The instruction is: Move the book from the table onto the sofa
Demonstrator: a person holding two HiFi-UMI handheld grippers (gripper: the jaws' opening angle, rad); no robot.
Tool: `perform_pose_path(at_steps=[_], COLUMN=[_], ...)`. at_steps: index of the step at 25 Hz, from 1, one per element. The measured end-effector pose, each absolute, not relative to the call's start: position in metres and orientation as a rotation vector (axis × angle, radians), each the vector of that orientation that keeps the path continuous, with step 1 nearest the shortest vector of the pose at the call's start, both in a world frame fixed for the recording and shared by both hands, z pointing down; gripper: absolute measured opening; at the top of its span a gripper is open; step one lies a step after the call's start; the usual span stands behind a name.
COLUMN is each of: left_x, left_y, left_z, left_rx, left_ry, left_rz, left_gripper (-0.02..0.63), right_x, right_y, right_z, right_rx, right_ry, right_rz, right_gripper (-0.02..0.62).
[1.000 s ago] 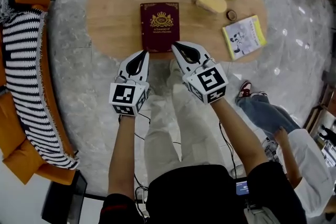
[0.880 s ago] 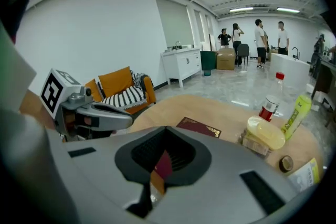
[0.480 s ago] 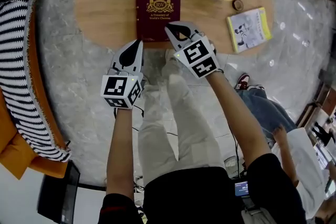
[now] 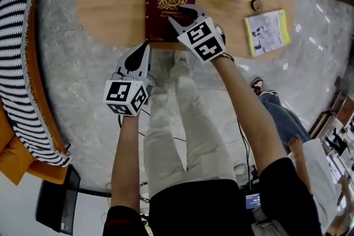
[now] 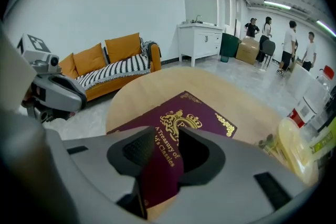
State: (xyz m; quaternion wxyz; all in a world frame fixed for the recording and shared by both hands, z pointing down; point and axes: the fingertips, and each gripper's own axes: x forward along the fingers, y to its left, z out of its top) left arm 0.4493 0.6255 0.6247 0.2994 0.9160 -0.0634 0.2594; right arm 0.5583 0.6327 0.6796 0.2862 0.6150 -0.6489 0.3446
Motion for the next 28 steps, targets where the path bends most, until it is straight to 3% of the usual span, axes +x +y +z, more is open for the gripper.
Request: perform_pose_path(at_steps=[7,23,28], left_x=[0.444,0.424,0.417], left_y=[0.627,0.625,0.626], left_z=[0.634,0.655,0.660], left_rx=[2.399,2.349,2.296], left_ry=[-0.168,-0.184,-0.185], left_rz=[0.708,0.731,0.715], left_gripper=[0.014,0.017,0.087], right_x=[0.571,0.573,0.562], right_y=[0.621,0.624,0.628], right_z=[0.699,0.710,0.710], right_rx=[1.606,1.705,1.716], right_ry=[-1.677,-1.655,-1.675], right_rz=[0.900,0.945,0.939], right_gripper=[0.198,0.195,0.193])
